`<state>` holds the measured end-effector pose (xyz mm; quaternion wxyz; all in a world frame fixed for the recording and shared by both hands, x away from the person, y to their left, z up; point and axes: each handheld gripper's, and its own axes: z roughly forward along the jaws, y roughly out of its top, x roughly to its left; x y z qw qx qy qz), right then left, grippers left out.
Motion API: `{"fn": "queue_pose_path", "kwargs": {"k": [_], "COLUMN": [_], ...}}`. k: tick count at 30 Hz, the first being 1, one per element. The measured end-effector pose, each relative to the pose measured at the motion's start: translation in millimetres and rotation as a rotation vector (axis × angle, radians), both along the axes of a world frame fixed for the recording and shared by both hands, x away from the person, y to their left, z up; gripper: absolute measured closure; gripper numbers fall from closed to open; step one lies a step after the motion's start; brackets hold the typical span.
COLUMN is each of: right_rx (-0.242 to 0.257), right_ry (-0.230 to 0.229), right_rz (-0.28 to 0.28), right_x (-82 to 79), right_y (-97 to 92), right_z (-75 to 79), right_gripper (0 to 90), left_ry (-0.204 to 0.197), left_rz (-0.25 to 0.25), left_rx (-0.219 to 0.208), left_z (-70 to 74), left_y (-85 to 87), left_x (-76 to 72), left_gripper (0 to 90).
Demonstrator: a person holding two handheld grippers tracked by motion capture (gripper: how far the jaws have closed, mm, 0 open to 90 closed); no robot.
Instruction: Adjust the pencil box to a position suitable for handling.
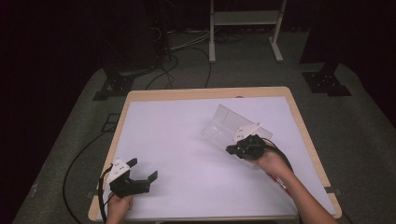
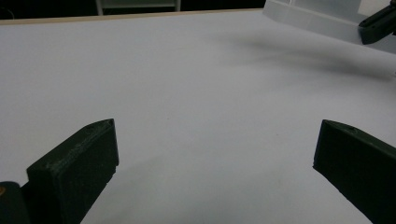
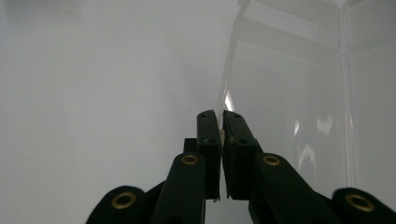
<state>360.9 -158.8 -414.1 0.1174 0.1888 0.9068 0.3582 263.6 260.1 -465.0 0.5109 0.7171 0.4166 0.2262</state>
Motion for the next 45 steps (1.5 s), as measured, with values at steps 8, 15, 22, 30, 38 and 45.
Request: {"fn": "queue_pose_path", "kwargs": {"k": [8,15,22,30,38,45], "right_rx": [0.016,-0.011,-0.028,-0.028,-0.026,-0.021], "right_ry": [0.014,0.01,0.027,0.048,0.075,0.104], "right_rz": [0.104,0.155,0.199,0.225,0.224,0.212], "right_x": [-17.2,-29.0,-37.5,-43.8,-45.6,-46.2], "right_y": [7.6,14.3,24.1,32.9,36.3,37.0], "right_z": [-4.3,-7.8,-15.8,-24.4,-33.0,-38.9], "right_gripper": [85.6,85.6,85.3,85.3,85.5,85.8], "left_ry": [-0.001,-0.002,-0.001,-0.001,-0.002,-0.002], "left_rz": [-0.001,-0.001,-0.001,-0.001,0.001,0.001], "left_rx": [0.003,0.004,0.008,0.009,0.009,0.009], "left_z": [0.1,0.2,0.3,0.4,0.3,0.3], "left_y": [0.1,0.1,0.1,0.2,0.1,0.0], "left_x": [0.0,0.0,-0.2,-0.4,-0.4,-0.5], "left_gripper": [0.0,0.0,0.0,0.0,0.0,0.0]}}
